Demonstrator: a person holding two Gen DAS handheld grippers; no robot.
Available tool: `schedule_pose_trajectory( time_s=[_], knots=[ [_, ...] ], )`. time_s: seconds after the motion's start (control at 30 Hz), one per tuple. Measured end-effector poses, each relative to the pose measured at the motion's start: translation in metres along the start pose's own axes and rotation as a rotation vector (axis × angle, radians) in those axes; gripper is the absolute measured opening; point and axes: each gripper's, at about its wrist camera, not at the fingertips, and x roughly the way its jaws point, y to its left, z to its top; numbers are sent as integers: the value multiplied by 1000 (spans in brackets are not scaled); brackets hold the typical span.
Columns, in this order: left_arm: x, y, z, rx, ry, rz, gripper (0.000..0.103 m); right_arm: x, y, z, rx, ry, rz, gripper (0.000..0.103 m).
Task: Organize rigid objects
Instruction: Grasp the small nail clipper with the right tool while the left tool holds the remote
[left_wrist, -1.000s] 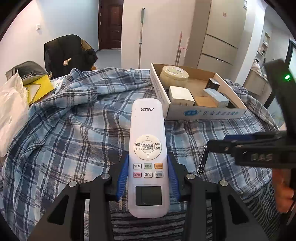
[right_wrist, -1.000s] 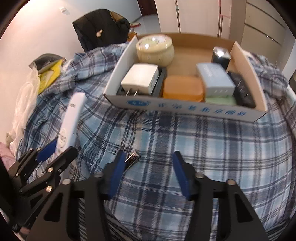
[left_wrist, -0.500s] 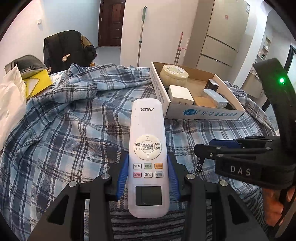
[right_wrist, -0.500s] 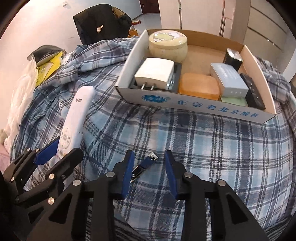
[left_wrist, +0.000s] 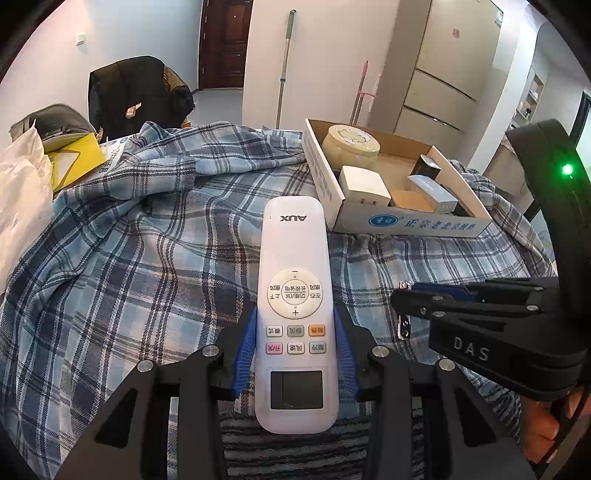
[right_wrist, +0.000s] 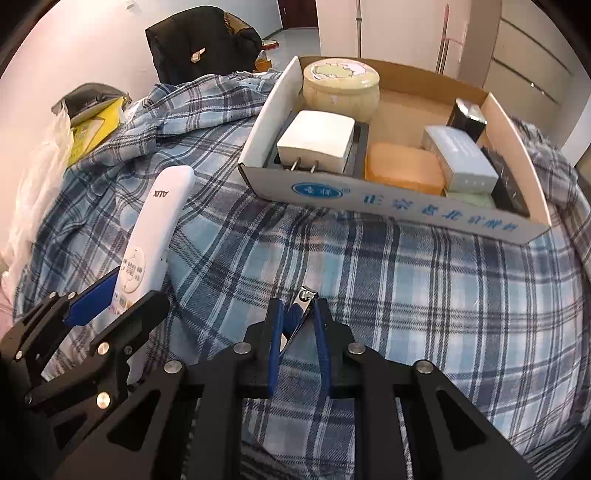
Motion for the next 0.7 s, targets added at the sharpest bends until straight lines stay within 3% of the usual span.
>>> schedule_pose_trajectory(
  time_s=[0.1, 0.37, 0.7],
  knots=[
    [0, 0, 0, 1, 3, -1, 42, 0, 1, 2, -10, -5, 4, 10],
    [1, -2, -1, 12, 6, -1, 42, 0, -5, 6, -7, 2, 26, 10],
    [3, -2, -1, 15, 15, -9, 42, 1, 4, 6, -46, -21, -25, 10]
  ],
)
